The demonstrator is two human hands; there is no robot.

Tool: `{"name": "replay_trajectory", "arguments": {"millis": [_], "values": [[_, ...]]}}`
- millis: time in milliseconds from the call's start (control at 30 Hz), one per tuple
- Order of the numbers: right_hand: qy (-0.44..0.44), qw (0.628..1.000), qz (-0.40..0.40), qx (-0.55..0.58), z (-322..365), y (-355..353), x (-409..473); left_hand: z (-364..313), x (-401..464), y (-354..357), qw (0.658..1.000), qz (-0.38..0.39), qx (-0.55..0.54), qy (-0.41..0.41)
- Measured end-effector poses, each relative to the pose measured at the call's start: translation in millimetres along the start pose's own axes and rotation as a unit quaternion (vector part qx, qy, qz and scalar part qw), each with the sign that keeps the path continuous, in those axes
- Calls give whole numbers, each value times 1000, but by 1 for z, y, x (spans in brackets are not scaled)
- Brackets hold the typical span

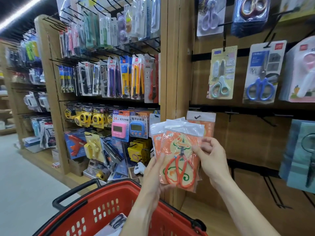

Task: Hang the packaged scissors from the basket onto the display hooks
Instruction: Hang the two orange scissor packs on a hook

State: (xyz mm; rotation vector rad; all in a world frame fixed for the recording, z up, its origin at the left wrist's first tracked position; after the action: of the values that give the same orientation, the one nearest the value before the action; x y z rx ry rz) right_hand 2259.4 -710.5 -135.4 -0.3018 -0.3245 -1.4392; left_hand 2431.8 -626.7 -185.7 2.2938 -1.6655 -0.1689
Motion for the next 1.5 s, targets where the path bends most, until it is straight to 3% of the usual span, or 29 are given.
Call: {"name": "replay_trajectory", "arguments": {"millis": [233, 467, 633, 933, 1333, 1500], "values": [[-56, 994, 25, 95, 8, 8, -6, 3, 0, 3, 1000, -10, -9, -14], [-44, 990, -62, 121, 3, 7, 1, 6, 4, 4, 999, -33, -27, -4], [-44, 991, -73, 105, 18, 5, 18, 4, 11, -8, 996, -82, -38, 10], [-26, 995, -94, 12, 34, -11, 74, 3, 10, -53, 985, -165, -14, 55], [-4, 993, -80, -92, 18, -8, 94, -12, 6, -46, 986, -140, -8, 89], [5, 977, -119, -178, 17, -12, 122, -10, 7, -43, 988, -133, -11, 82]]}}
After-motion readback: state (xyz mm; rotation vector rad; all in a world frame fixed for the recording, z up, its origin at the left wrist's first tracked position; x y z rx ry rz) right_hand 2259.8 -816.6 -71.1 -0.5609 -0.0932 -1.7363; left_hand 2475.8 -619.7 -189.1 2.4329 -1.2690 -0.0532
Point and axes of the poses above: each hand's wrist, its own x-axis towards the middle knuckle, its own y-axis out of the palm, z = x × y, the point moved 6 cm from there along x, towards the middle knuckle, and after that the axes turned 2 degrees about z, right-handed, at the moved point
